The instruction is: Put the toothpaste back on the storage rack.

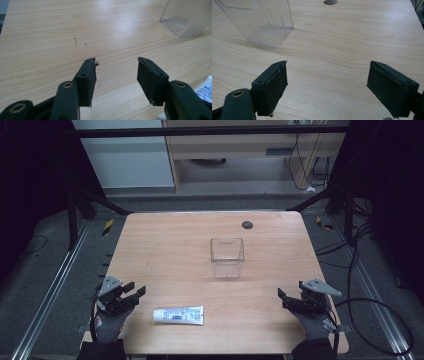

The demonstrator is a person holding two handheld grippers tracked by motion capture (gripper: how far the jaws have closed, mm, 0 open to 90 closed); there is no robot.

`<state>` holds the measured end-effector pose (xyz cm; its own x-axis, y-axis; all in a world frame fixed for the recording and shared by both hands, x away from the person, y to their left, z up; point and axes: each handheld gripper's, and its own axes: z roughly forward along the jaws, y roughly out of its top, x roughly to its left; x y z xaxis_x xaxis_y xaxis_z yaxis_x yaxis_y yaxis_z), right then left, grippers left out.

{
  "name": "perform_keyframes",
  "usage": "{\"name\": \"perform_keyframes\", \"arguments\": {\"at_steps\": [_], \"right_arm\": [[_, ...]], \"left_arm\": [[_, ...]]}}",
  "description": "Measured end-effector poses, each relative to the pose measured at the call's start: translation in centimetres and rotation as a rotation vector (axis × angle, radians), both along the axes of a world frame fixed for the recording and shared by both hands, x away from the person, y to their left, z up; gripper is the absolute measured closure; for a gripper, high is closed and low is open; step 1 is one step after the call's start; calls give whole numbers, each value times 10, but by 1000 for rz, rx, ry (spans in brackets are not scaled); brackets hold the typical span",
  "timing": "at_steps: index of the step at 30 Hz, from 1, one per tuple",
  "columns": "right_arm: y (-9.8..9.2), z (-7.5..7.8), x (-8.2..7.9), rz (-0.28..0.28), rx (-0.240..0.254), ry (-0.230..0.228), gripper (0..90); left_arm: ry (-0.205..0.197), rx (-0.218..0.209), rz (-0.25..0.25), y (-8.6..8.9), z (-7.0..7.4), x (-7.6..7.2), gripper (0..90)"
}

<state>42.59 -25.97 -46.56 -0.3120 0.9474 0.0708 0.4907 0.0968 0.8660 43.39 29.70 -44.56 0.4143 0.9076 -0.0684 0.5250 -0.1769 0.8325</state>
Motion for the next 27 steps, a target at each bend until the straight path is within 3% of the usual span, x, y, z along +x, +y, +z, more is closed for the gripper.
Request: {"name": "perform_keyframes", "arguments": {"at_steps": [10, 19, 27], "right_arm": [[1, 0, -3, 3, 2, -5, 191], [4, -3, -1, 26, -2, 14, 220], [8, -7, 2, 41, -33, 32, 219]], "left_arm": [[19, 21, -59, -13, 5, -5, 642], [38, 30, -152, -32, 7, -7, 769], [60, 43, -242, -50, 7, -10, 860]]}}
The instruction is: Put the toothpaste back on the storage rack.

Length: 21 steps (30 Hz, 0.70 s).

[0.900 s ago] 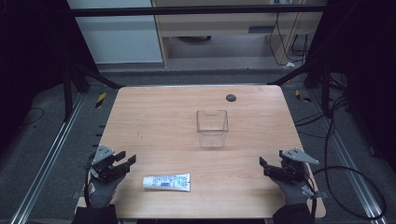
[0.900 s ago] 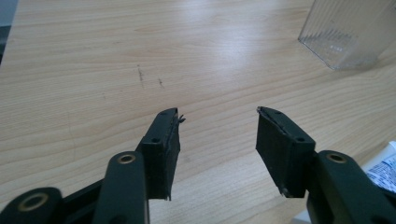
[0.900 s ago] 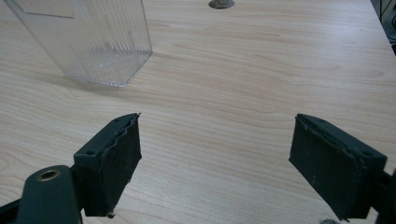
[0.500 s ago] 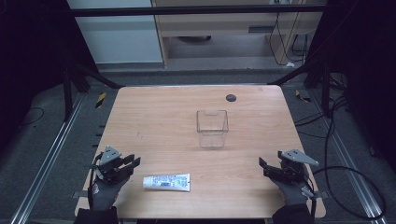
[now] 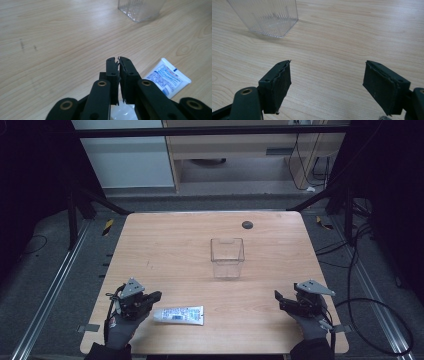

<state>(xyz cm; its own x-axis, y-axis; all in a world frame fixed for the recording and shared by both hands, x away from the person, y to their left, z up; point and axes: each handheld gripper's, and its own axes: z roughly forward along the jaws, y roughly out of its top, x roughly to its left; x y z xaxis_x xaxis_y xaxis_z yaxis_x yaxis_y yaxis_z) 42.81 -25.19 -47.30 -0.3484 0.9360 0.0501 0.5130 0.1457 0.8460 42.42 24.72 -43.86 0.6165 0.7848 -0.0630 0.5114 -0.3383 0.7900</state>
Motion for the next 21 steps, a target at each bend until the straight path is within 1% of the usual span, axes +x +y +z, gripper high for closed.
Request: {"name": "perform_keyframes", "arguments": {"at_steps": [1, 2, 3, 4, 5, 6, 8, 9, 10, 11, 12, 13, 17, 20, 21], "right_arm": [[0, 0, 0, -1, 2, 1, 219], [0, 0, 0, -4, 6, 1, 220], [0, 0, 0, -4, 6, 1, 220], [0, 0, 0, -6, 10, 3, 219], [0, 0, 0, -4, 4, 1, 219], [0, 0, 0, -4, 4, 1, 219], [1, -1, 0, 0, 2, 6, 219], [2, -1, 1, 4, -1, 6, 219], [2, -1, 1, 4, -1, 6, 219], [4, -1, 1, 6, 5, 14, 218], [4, -2, 1, 8, -1, 11, 218], [4, -2, 1, 8, -1, 11, 218], [4, -2, 1, 10, -2, 8, 217], [5, -2, 1, 11, 1, 9, 218], [5, -1, 0, 11, 6, 11, 217]], "left_arm": [[2, -5, -8, -3, 0, -1, 872], [6, -2, -24, -4, 0, -1, 883], [6, -2, -24, -4, 0, -1, 886], [10, -6, -47, -9, 0, -2, 887], [15, -2, -62, -11, 0, -3, 888], [15, -2, -62, -11, 0, -3, 889], [29, -3, -85, -16, -1, -3, 889], [38, 5, -107, -21, -2, -4, 889], [38, 5, -107, -21, -2, -4, 890], [46, 8, -128, -25, -3, -4, 890], [52, 7, -140, -27, -3, -5, 890], [52, 7, -140, -27, -3, -5, 890], [75, 8, -186, -37, -6, -7, 890], [93, 21, -223, -44, -9, -8, 891], [107, 32, -245, -48, -12, -8, 891]]}}
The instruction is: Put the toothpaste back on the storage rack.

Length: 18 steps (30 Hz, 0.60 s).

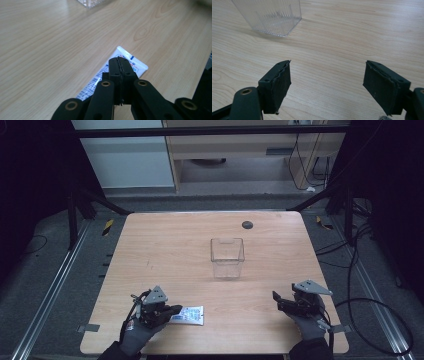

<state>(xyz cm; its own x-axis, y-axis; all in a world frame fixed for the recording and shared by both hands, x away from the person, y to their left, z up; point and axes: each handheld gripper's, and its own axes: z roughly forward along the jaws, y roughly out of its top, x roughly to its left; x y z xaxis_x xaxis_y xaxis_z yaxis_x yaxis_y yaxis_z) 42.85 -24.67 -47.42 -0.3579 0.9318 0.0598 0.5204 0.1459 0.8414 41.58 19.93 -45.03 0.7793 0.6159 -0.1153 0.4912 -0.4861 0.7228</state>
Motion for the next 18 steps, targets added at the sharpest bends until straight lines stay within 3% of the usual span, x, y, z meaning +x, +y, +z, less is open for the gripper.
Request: {"name": "perform_keyframes", "arguments": {"at_steps": [10, 14, 18], "right_arm": [[3, 2, -1, 15, 1, -5, 212], [4, 2, -2, 18, 11, 1, 211], [4, 2, -1, 21, 5, -3, 211]], "left_arm": [[44, 43, -82, -15, -10, -3, 891], [50, 44, -93, -18, -12, -4, 891], [56, 72, -111, -22, -14, -4, 891]]}}
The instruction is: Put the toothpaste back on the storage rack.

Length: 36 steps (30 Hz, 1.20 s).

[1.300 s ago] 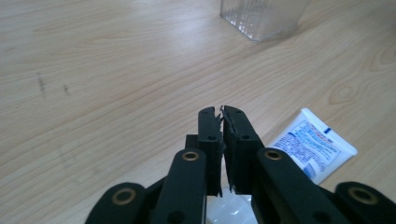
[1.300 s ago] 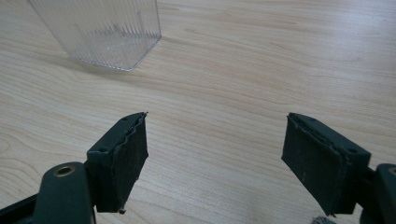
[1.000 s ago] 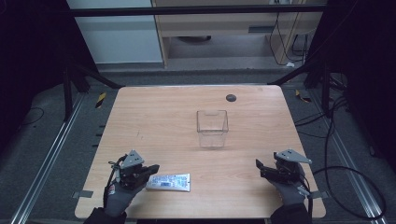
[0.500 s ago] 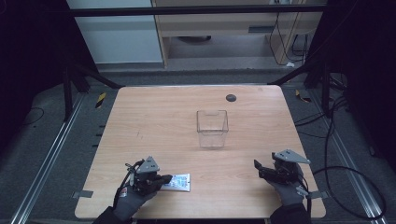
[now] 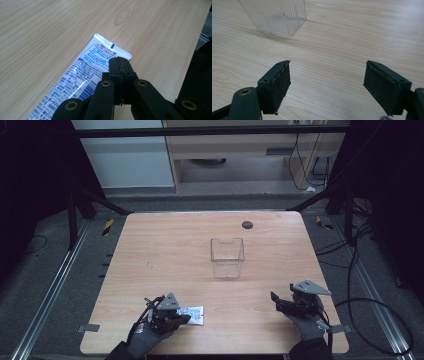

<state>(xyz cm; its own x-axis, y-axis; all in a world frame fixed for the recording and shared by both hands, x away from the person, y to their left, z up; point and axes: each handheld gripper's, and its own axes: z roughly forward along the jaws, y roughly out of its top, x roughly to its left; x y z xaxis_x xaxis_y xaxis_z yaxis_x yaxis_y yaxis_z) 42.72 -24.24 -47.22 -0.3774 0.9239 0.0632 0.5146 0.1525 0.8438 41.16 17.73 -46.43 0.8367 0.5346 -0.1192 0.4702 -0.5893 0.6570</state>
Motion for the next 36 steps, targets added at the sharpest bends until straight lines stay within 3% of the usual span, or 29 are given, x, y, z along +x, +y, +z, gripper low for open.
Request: {"name": "perform_keyframes", "arguments": {"at_steps": [10, 16, 24, 36], "right_arm": [[0, 0, 0, -3, -4, 2, 208], [-1, 0, 1, -5, -10, 2, 208], [-1, -1, 1, -7, -14, 5, 206], [0, -1, 1, -4, -23, 7, 205]], "left_arm": [[9, 66, -35, -11, -9, 0, 892], [17, 82, -40, -13, -13, 3, 891], [15, 84, -43, -16, -14, 6, 891], [-19, 77, -5, -19, -12, 19, 891]]}}
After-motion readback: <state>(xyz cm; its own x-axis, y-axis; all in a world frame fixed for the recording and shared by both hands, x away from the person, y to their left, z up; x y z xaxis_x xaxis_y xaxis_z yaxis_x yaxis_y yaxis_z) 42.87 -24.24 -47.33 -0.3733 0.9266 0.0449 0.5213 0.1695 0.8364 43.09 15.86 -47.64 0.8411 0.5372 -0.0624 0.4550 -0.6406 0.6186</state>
